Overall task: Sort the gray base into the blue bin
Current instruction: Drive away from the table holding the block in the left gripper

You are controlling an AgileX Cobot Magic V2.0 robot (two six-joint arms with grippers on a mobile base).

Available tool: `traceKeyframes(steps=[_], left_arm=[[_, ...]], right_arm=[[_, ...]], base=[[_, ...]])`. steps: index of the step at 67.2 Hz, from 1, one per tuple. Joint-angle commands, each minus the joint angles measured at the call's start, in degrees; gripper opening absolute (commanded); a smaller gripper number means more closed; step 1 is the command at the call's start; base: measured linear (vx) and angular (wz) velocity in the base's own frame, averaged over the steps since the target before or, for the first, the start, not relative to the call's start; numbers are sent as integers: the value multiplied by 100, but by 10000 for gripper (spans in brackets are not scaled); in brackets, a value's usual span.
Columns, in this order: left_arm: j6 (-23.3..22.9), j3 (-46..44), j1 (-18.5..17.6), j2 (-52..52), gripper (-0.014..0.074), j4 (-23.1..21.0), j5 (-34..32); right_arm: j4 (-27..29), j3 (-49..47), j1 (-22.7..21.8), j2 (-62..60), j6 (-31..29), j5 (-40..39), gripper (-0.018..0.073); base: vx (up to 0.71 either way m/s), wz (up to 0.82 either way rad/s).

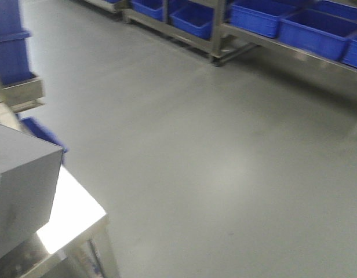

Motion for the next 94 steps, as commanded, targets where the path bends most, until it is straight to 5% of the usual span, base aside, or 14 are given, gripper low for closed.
traceKeyframes(steps=[1,94], left_arm=[[-80,-159,-22,53,-8,-88,-634],[-80,-159,-22,53,-8,-88,-634]], right_arm=[[-43,11,-27,106,-70,-431,-5],[-43,11,-27,106,-70,-431,-5]], base=[[-2,-70],[3,-57]])
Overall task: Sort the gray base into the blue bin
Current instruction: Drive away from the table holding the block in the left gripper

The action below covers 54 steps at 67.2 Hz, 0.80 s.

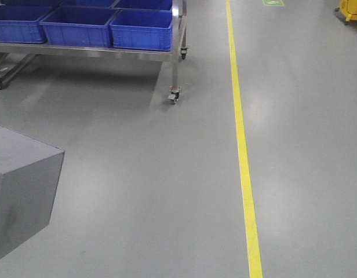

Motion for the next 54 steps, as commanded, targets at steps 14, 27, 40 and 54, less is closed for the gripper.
traceKeyframes(steps=[14,27,40,54], left_arm=[[-80,-159,-22,53,-8,-88,-639],[-80,-159,-22,53,-8,-88,-639],[-80,-159,-22,53,-8,-88,-639],[-80,-159,-22,53,-8,-88,-639]], right_arm=[[-43,11,-27,106,-70,-431,-5],[-43,11,-27,106,-70,-431,-5],[-43,11,-27,106,-70,-431,-5],[-43,11,-27,106,-70,-431,-5]], base=[[12,-13],[18,-4],[24,6],[28,14]])
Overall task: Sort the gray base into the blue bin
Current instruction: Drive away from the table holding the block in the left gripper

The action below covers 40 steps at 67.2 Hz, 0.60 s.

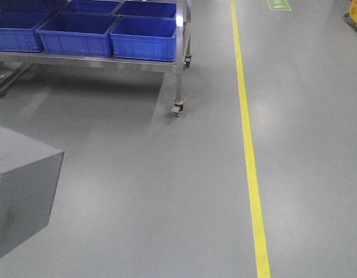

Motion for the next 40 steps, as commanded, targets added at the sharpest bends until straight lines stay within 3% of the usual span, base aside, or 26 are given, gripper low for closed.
traceKeyframes(steps=[1,40], left_arm=[[-80,-159,-22,53,-8,-88,-633],[-80,-159,-22,53,-7,-88,-636]], right_arm=[[-43,11,-27,106,-70,-431,-5],[-43,11,-27,106,-70,-431,-5]], base=[[30,17],[34,17]])
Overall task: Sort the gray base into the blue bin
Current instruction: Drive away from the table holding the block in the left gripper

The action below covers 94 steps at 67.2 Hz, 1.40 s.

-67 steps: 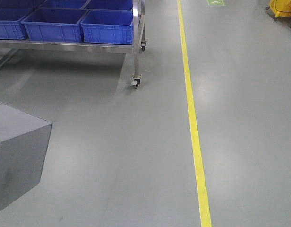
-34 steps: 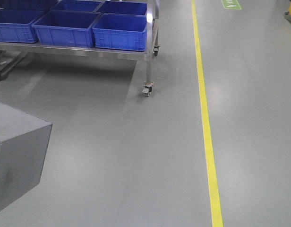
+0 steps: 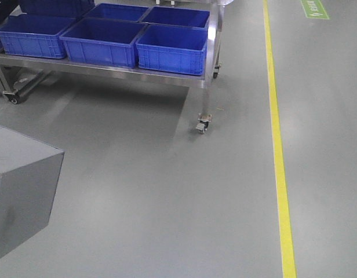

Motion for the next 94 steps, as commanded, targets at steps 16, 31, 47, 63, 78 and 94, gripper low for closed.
traceKeyframes(steps=[16,31,47,63,78,94], left_arm=[[-80,-159,-22,53,-7,-88,-636],[-80,-159,-22,53,-7,-88,-636],[-80,-159,-22,53,-7,-88,-636],[-80,-159,-22,53,-7,-88,-636],[-80,-159,-22,53,-7,-88,-636],[-80,-159,-22,53,-7,-88,-636]], right_arm=[[-43,11,-27,106,-70,-431,-5],[-43,11,-27,106,-70,-431,-5],[-43,11,-27,106,-70,-431,-5],[-43,11,-27,106,-70,-431,-5],[-43,11,-27,106,-70,-431,-5],[-43,11,-27,106,-70,-431,-5]], base=[[40,9],[39,8],[36,27],[35,58],[34,68],[38,61]])
